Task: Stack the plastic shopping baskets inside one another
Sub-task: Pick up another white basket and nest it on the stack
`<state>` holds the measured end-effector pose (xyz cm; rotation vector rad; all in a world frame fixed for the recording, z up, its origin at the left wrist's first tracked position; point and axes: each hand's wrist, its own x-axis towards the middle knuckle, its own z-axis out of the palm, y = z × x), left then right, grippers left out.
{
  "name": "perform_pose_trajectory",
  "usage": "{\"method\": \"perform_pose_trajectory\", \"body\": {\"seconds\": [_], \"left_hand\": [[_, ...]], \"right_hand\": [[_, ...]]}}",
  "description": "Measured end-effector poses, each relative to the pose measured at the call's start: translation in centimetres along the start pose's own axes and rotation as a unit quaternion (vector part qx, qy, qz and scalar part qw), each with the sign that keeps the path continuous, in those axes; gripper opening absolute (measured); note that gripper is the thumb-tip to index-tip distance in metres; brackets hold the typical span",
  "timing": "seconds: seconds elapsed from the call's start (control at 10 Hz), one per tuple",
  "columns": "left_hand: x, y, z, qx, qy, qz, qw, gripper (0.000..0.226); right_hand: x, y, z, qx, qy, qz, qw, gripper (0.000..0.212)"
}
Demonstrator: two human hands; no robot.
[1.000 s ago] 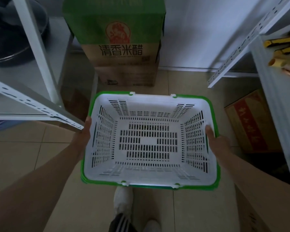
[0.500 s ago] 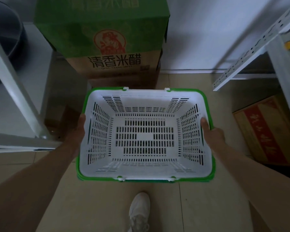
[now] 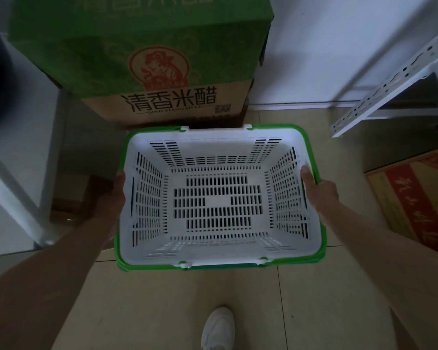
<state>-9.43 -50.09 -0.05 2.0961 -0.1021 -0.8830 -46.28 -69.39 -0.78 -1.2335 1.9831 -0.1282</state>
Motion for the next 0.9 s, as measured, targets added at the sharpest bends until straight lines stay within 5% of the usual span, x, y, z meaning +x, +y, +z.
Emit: {"method": "perform_pose_trajectory", "body": {"seconds": [0.4,0.7,0.9], "left_hand": [[0.3,0.9,0.2,0.108,0.006,-0.029,0.994,0.056],[0.5,0.8,1.7,0.225,0.083,-0.034,0.97,0.06],[-3.2,1.9,3.9,0.297,0.131,0.094,0.941,0.059]], "right_hand": [[0.5,-0.4,0.0,-0.024,-0.023,0.027,0.999,0.067],[-0.8,-1.2,-0.6,-0.02,0.012,0.053,0.998,0.074],[-3.7,-3.1,-0.9,-0.065,0.077,-0.027,0.995,0.071]]}}
